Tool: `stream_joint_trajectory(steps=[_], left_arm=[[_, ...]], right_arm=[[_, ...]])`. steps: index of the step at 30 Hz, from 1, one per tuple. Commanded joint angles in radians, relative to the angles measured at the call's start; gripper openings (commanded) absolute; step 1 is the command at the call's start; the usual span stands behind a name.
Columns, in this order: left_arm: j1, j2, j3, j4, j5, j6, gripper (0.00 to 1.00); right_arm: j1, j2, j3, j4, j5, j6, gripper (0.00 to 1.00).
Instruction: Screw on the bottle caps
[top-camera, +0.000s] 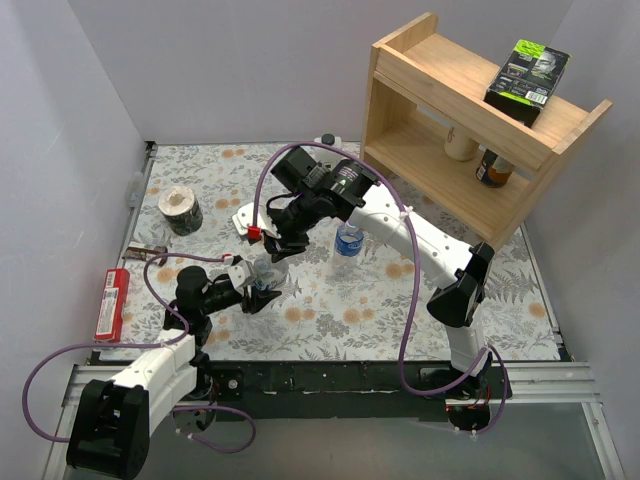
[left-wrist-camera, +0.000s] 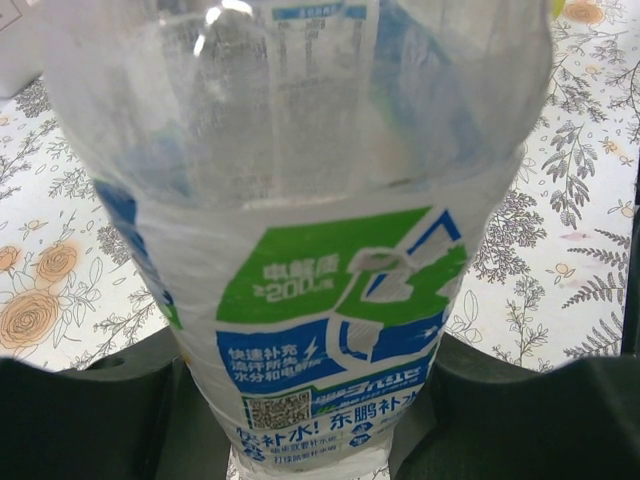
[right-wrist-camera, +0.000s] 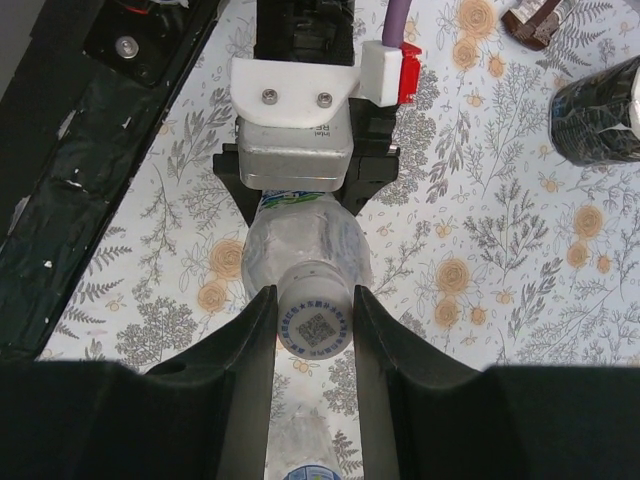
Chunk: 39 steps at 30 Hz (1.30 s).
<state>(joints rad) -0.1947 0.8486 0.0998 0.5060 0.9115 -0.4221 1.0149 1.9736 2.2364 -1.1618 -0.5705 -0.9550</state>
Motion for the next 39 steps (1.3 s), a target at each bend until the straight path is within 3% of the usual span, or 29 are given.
stream_joint_trajectory(steps=[1,11,19,39], left_arm=[[0.003,-0.008,0.037,0.193,-0.031,-0.029,0.0],[0.003,-0.019,0.046,0.12,-0.039,0.155,0.0],[0.003,0.023,0.058,0.15,-0.106,0.056,0.0],[0.026,0.013,0.003,0.1,-0.082,0.131,0.0]], right_arm=[[0.013,0.031,-0.056,-0.147,0.084,0.038,0.12],[0.024,-0.009,-0.155,-0.147,0.118,-0.018,0.11],[0.05,-0.009,-0.181,-0.147,0.188,-0.033,0.05],[0.039,-0.062,-0.231,-0.147,0.254,-0.125,0.01]])
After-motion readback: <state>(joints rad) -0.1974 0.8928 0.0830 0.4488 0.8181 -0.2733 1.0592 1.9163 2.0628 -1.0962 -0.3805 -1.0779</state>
